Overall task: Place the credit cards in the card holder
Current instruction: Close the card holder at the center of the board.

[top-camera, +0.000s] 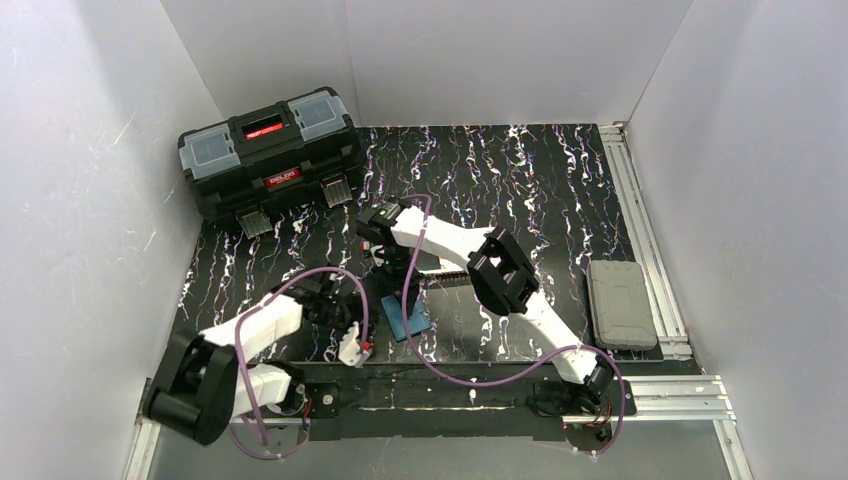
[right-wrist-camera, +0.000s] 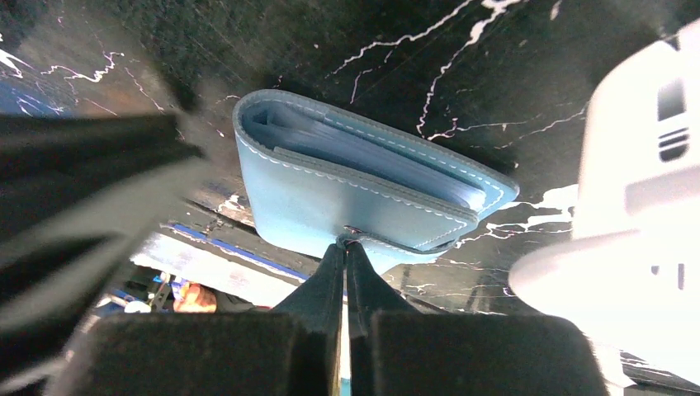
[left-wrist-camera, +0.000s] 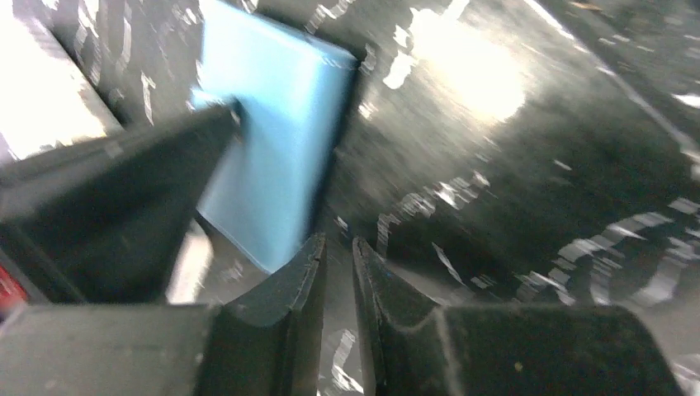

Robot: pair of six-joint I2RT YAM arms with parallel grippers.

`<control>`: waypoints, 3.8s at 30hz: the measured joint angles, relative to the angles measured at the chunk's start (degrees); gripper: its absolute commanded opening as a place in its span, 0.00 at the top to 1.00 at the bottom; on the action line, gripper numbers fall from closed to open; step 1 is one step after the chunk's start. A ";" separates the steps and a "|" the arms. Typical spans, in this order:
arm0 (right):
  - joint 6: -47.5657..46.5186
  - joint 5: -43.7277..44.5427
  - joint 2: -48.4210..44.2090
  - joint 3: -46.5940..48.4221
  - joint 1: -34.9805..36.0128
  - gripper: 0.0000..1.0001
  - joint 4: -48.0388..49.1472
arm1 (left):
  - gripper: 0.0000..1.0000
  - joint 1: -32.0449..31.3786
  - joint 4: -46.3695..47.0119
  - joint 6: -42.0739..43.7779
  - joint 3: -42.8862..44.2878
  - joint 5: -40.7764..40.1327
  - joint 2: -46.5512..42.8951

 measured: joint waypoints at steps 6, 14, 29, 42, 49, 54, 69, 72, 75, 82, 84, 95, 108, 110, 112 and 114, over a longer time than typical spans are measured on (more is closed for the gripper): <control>-0.02 2.51 1.70 3.43 1.07 0.99 -2.51 | 0.81 6.95 -13.31 -0.37 -4.02 -2.34 -14.93; 0.26 5.90 -0.61 0.59 2.43 0.85 0.09 | 0.81 7.21 -18.34 -0.37 -6.34 -0.76 -19.23; 4.24 -2.21 -12.07 -18.82 -2.23 0.92 17.05 | 0.78 6.19 -8.04 -0.46 -3.13 9.29 -3.41; 4.33 -4.28 -15.04 -23.37 -3.96 0.99 24.94 | 0.76 4.09 -2.34 -0.61 -0.74 9.81 1.31; 4.46 -4.55 -15.61 -24.28 -4.61 0.99 28.22 | 0.69 2.21 0.46 -0.61 0.26 9.49 3.56; 4.28 -5.20 -16.00 -25.22 -5.09 0.99 29.27 | 0.69 0.76 1.90 -0.66 2.21 8.46 6.14; 4.15 -7.34 -17.40 -28.33 -7.08 0.99 32.26 | 0.85 -2.21 -6.36 -0.33 8.68 3.02 9.90; 4.15 -7.61 -17.73 -28.96 -7.28 0.99 32.92 | 0.84 -2.29 -7.19 -0.13 9.03 2.67 9.97; 4.15 -8.07 -17.75 -29.07 -7.43 0.99 33.07 | 0.85 -2.29 -7.54 -0.07 9.07 2.54 9.97; 3.82 -9.79 -17.92 -29.42 -7.78 0.49 33.51 | 0.84 -2.32 -7.72 -0.07 9.07 2.47 9.97; 3.26 -10.27 -18.86 -29.90 -7.74 0.47 34.12 | 0.84 -2.32 -7.76 -0.07 9.07 2.45 9.94; 2.78 -12.28 -23.17 -34.40 -8.92 0.64 37.38 | 0.84 -2.34 -8.00 -0.04 9.07 2.12 9.84; 1.03 -3.50 -23.91 -31.43 -6.14 0.51 33.31 | 0.84 -2.34 -8.02 -0.04 9.07 2.10 9.84; 0.74 -1.01 -23.91 -30.67 -4.81 0.51 32.46 | 0.84 -2.34 -8.02 -0.07 9.07 2.12 9.81; 0.20 1.18 -23.80 -29.79 -3.39 0.52 31.36 | 0.84 -2.34 -8.02 -0.04 9.07 2.10 9.77; -0.31 2.78 -23.32 -28.63 -2.36 0.54 30.27 | 0.84 -2.34 -8.02 -0.07 9.07 2.08 9.75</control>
